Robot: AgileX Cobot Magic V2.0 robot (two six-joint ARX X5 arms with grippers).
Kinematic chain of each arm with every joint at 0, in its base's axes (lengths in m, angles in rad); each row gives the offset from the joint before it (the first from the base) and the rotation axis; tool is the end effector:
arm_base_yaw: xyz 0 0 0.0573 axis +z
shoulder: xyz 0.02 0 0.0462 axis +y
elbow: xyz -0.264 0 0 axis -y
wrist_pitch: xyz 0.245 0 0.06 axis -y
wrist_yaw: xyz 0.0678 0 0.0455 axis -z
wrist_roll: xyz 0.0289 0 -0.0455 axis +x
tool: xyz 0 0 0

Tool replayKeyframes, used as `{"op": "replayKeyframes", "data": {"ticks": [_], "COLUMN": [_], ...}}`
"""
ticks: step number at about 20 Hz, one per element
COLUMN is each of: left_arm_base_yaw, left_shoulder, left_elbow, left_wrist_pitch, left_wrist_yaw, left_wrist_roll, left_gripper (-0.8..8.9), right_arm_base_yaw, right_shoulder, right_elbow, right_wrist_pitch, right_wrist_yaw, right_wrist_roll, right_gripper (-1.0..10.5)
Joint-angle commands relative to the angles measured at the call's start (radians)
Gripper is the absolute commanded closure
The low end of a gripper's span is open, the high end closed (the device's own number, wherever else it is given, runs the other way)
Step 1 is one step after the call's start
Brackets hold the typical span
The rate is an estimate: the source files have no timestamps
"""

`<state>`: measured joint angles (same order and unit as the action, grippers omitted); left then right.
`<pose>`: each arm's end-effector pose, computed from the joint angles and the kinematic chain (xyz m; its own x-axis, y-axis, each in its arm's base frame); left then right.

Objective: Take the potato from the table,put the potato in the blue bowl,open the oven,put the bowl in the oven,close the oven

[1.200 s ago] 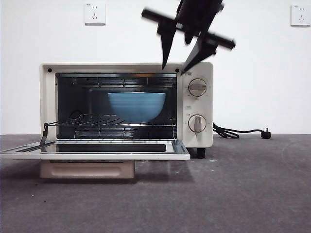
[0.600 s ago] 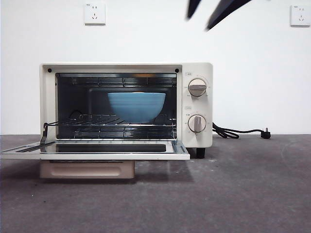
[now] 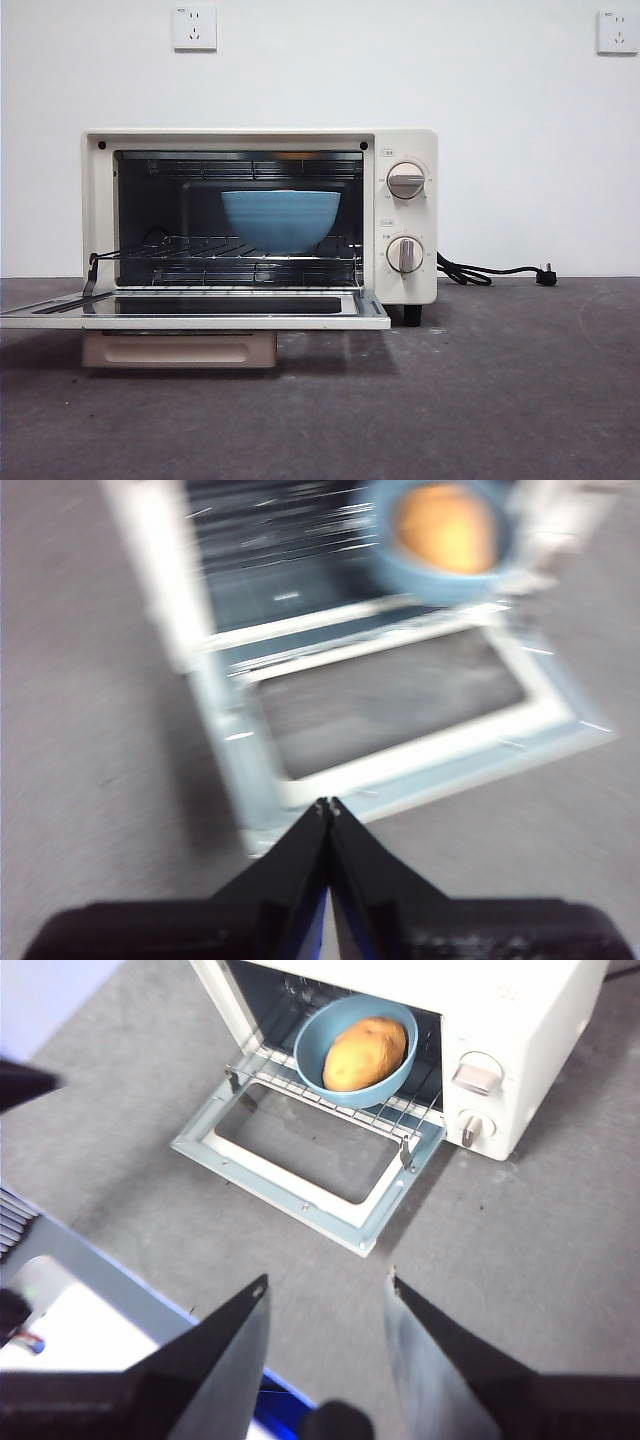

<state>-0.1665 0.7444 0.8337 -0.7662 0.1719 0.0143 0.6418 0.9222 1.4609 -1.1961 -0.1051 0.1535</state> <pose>0.1368 -0.0280 0.3037 0.7291 -0.2960 -0.6171 0.3036 0.9480 -0.0960 0.0915 0.0722 0.4321 0.5678 0.5553 -0.6077 -0.5792 0.7940 0.1844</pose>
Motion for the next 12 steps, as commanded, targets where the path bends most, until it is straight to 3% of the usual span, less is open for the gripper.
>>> {"op": "replayKeyframes", "data": {"ticks": [1, 5, 12], "left_arm_base_yaw": [0.077, 0.174, 0.282], "left_shoulder": [0.081, 0.240, 0.490], "left_elbow": [-0.074, -0.139, -0.140], "left_wrist_pitch": [0.094, 0.268, 0.427], "left_wrist_yaw": [0.089, 0.163, 0.277], "left_wrist_roll": [-0.013, -0.014, -0.010], "left_gripper": [8.22, 8.22, 8.22], "right_arm_base_yaw": [0.003, 0.003, 0.003], "right_shoulder": [-0.057, -0.138, -0.173], "right_elbow": [0.002, 0.002, 0.002], "right_wrist_pitch": [-0.021, -0.072, -0.153], "right_wrist_yaw": [-0.001, -0.001, 0.000], "right_wrist_roll": [0.020, 0.041, 0.060], "right_gripper": [7.6, 7.6, 7.6]}}
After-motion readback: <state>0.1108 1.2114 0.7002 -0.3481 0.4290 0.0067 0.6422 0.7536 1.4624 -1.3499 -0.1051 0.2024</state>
